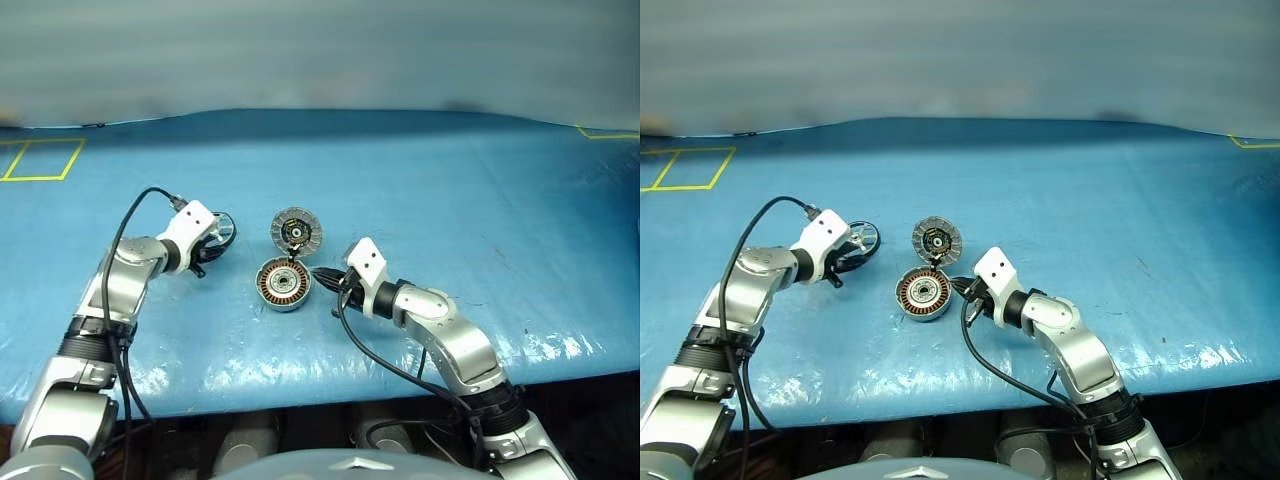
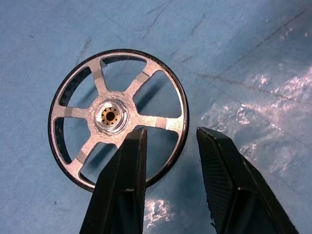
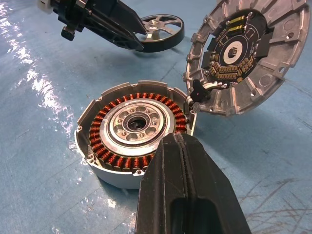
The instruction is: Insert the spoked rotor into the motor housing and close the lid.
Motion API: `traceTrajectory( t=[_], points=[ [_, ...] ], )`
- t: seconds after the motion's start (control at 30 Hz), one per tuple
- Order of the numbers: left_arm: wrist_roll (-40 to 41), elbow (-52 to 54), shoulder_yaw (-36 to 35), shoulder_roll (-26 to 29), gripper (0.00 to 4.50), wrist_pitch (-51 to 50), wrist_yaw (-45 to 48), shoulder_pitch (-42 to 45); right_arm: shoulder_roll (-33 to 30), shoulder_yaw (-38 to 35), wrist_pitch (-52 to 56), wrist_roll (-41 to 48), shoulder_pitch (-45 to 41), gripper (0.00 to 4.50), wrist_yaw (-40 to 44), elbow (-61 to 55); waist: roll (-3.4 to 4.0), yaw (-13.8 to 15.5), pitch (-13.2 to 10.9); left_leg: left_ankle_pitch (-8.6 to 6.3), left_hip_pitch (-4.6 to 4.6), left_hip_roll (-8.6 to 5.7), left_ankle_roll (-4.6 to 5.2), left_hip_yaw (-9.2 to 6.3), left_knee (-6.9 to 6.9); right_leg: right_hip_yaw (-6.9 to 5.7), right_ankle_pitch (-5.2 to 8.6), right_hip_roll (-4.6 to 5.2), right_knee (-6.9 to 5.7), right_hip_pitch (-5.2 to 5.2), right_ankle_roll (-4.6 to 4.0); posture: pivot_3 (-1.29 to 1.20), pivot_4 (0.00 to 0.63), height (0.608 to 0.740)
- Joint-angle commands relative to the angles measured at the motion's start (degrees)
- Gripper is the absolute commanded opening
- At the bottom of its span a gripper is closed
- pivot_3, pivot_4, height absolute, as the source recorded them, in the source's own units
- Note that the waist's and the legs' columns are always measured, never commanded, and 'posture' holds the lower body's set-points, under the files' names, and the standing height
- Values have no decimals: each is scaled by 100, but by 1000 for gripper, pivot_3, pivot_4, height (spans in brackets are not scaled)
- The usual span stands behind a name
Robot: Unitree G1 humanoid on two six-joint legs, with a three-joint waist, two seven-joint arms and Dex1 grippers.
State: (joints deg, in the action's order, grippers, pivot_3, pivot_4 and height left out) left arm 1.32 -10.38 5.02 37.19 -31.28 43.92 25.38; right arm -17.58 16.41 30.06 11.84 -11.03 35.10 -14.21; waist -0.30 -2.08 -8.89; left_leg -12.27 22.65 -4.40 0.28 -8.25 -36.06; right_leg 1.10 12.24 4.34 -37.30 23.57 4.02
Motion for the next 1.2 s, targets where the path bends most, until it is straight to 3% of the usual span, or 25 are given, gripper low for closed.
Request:
traceTrajectory(
  t=[0.03,0.1,0.37,0.8,1.2],
  points=[
    [149,224,-202,9,2582,-85,-29,-5,18,-24,-152,9,-36,0,16,-100,0,1,0,0,0,0,0,0,0,0,0,0,0,0,0,0,150,740],
    [180,176,-237,-19,3214,-146,-123,31,21,-20,-152,11,-41,0,18,-96,0,2,0,0,0,0,0,0,0,0,0,0,0,0,0,0,150,740],
    [250,235,-175,-16,3214,-252,-162,1,6,-15,-169,-7,-22,0,5,-88,0,2,0,1,0,0,-1,0,0,0,-1,0,0,0,-1,0,150,740],
    [837,539,-898,-4,3214,-476,-337,-329,-1,19,-175,-13,-7,0,15,-53,0,4,0,2,0,0,-3,-1,0,0,-2,1,0,0,-2,0,150,740],
    [779,252,-712,-200,3214,-540,-581,-309,-27,23,-144,-11,12,0,26,-76,0,5,0,3,0,0,-5,-1,0,0,-3,0,0,0,-4,0,150,740]
  ],
)
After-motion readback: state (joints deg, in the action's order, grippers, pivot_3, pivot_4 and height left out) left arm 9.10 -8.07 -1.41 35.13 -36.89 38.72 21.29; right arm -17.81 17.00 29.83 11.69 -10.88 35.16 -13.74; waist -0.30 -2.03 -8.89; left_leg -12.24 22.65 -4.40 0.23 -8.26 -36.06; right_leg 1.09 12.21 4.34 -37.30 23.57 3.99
